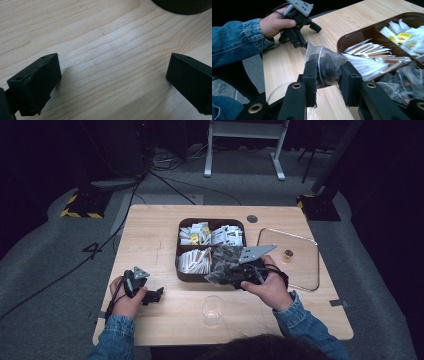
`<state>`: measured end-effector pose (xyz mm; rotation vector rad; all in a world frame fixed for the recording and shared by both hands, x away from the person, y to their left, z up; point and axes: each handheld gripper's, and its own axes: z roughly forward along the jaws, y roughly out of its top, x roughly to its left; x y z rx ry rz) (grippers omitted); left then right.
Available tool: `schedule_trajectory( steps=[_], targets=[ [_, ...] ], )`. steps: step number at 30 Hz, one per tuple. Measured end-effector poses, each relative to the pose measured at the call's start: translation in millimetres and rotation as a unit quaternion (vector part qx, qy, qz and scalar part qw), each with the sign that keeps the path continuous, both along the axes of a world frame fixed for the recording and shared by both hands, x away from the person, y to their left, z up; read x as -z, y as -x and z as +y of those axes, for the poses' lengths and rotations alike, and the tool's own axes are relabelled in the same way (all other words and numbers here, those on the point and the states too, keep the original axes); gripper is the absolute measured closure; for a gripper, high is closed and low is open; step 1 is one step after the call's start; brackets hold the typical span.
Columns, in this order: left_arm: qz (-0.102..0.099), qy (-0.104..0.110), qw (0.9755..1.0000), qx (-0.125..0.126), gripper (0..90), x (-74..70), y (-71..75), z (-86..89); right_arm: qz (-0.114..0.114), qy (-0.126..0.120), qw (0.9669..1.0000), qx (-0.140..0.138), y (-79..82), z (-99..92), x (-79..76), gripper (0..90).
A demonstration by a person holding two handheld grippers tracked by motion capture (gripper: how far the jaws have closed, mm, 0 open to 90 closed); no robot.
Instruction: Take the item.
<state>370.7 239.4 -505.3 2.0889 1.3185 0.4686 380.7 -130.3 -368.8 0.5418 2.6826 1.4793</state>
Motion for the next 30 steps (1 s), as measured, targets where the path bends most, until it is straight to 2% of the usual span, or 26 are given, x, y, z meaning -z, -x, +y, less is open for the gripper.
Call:
schedule_trajectory(
  steps=[14,25,30],
  targets=[
    [0.0,0.0,1.0,0.0,0.2,0.0,0.0,0.0,0.0,0.019,0.9993,-0.033,24.5,9.6,6.1,69.1],
    [0.0,0.0,1.0,0.0,0.2,0.0,0.0,0.0,0.014,0.034,0.9984,-0.043,32.1,8.6,16.3,69.0],
    [0.0,0.0,1.0,0.0,0.2,0.0,0.0,0.0,0.022,0.049,0.9972,-0.052,35.5,10.5,22.0,68.9]
  ],
)
